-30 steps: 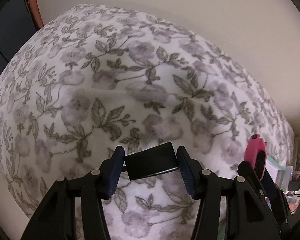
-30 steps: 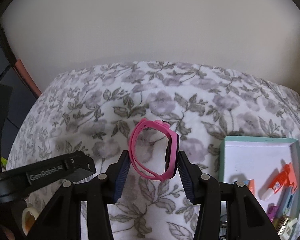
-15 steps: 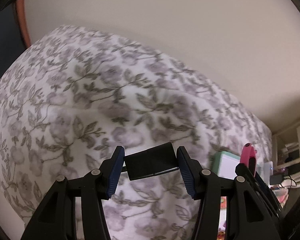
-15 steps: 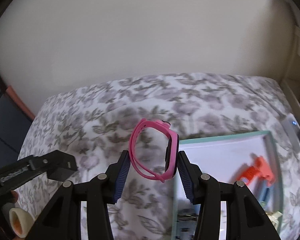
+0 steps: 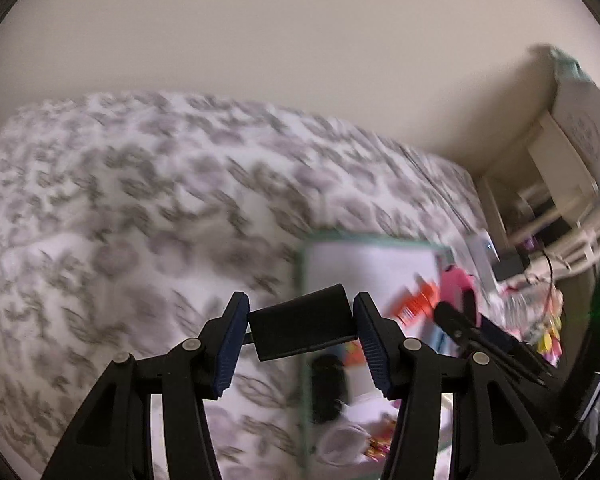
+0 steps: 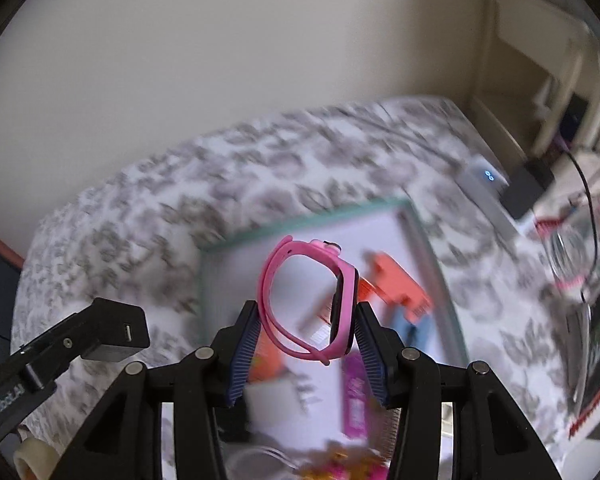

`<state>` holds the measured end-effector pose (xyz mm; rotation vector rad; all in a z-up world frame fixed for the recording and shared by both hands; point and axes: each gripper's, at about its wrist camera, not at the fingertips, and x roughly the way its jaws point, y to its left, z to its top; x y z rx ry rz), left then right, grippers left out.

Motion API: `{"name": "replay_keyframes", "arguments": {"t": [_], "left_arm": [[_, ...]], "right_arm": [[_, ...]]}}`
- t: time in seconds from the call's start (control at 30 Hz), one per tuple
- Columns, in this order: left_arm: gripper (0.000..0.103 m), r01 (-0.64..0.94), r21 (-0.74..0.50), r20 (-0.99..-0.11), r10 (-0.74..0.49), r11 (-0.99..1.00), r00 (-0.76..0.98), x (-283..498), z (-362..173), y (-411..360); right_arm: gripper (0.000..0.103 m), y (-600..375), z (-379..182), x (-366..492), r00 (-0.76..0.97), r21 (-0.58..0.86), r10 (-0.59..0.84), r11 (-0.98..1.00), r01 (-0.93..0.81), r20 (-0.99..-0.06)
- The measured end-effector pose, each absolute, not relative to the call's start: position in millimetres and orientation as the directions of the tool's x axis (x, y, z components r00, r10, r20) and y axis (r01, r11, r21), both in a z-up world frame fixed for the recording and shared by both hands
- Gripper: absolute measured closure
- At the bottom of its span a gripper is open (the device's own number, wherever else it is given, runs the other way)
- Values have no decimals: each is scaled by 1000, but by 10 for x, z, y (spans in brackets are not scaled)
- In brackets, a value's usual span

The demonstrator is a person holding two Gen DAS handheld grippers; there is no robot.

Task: Organize rigid objects

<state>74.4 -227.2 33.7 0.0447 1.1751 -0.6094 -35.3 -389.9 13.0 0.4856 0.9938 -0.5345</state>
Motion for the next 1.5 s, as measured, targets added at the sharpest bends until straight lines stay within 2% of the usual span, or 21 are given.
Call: {"name": "replay_keyframes", "arguments": {"t": [0.1, 0.27, 0.47, 0.6, 0.7, 0.87, 0.97, 1.1, 1.17, 1.3, 1.5], "left_arm": [[47, 483, -310, -880, -440, 819, 181, 624, 183, -2415], [47, 522, -283, -900, -410, 805, 144, 393, -30, -2632], [47, 548, -253, -911, -386, 798, 142, 274, -146, -2705], [47, 542, -290, -900, -418, 788, 126, 260, -161, -2671], [42, 540, -294, -892, -429, 789, 140, 240, -125, -2624], [29, 521, -286, -889, -425, 804, 168, 211, -70, -2488], [29, 514, -238, -895, -392, 824, 213, 172, -27, -2386], [15, 510, -143, -900, -326, 848, 289, 99, 30, -2222], [15, 508, -107, -900, -301, 854, 315, 63, 38, -2136], [15, 491, -67, -904, -261, 868, 338, 1, 31, -1947], [15, 480, -30, -903, -230, 877, 362, -125, 43, -1688]], "right_arm": [[52, -3980, -44, -493, 406, 146, -174, 751, 644, -897], [51, -4008, -268, -626, 367, 155, -137, 733, 662, -920], [50, -3994, -365, -699, 335, 118, -156, 734, 669, -929], [49, -3979, -358, -742, 341, 127, -146, 740, 661, -929], [43, -3931, -344, -757, 343, 122, -146, 751, 648, -928], [42, -3808, -314, -825, 339, 97, -157, 774, 626, -928], [36, -3728, -303, -880, 343, 95, -153, 788, 609, -927], [28, -3604, -291, -952, 347, 96, -146, 799, 593, -926], [27, -3544, -285, -984, 349, 98, -142, 804, 587, -926], [1, -3390, -261, -1054, 354, 80, -156, 818, 570, -922], [0, -3214, -186, -1174, 373, 65, -178, 829, 555, -911]]}}
